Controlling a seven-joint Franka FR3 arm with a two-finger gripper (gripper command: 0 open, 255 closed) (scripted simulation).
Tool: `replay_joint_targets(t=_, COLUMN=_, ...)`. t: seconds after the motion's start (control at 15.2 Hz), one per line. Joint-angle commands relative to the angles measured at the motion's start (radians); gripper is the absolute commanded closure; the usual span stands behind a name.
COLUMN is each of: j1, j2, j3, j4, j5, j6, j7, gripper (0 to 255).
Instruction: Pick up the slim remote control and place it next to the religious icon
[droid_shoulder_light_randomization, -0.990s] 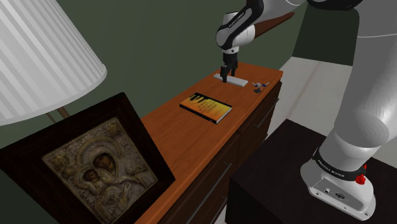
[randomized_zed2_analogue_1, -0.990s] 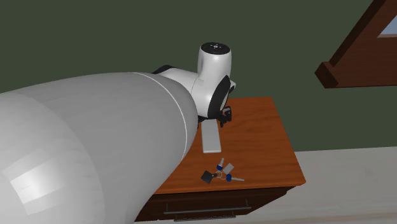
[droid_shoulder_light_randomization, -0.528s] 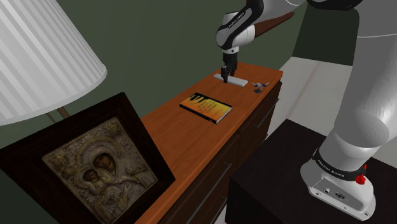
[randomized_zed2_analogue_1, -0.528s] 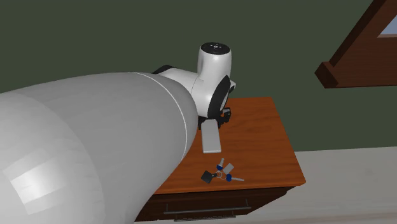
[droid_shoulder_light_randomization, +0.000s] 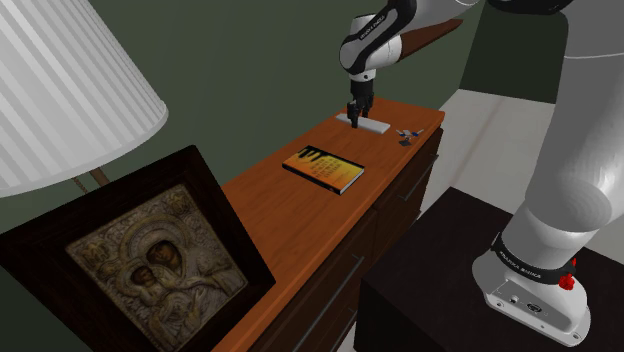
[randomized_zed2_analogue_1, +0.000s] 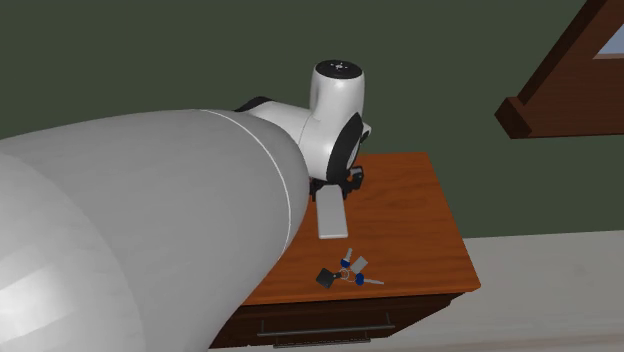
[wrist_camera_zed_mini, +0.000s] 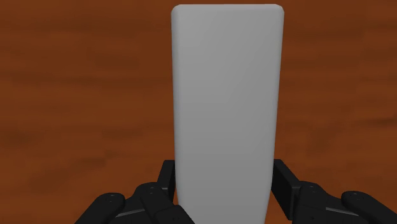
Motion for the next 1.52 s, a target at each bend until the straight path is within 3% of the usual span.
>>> replay_joint_targets(t=0.0, j1=0.000, j2=-0.012, j3=-0.001, j4=0.011, j5=-0.002, j6=-0.023, j7=0.000, gripper=255)
replay_joint_targets(t=1.45, j1=0.003, j2=-0.112, j3=-0.006, j4=0.179, j5=-0.018, j6=-0.290, j7=0.009, gripper=255)
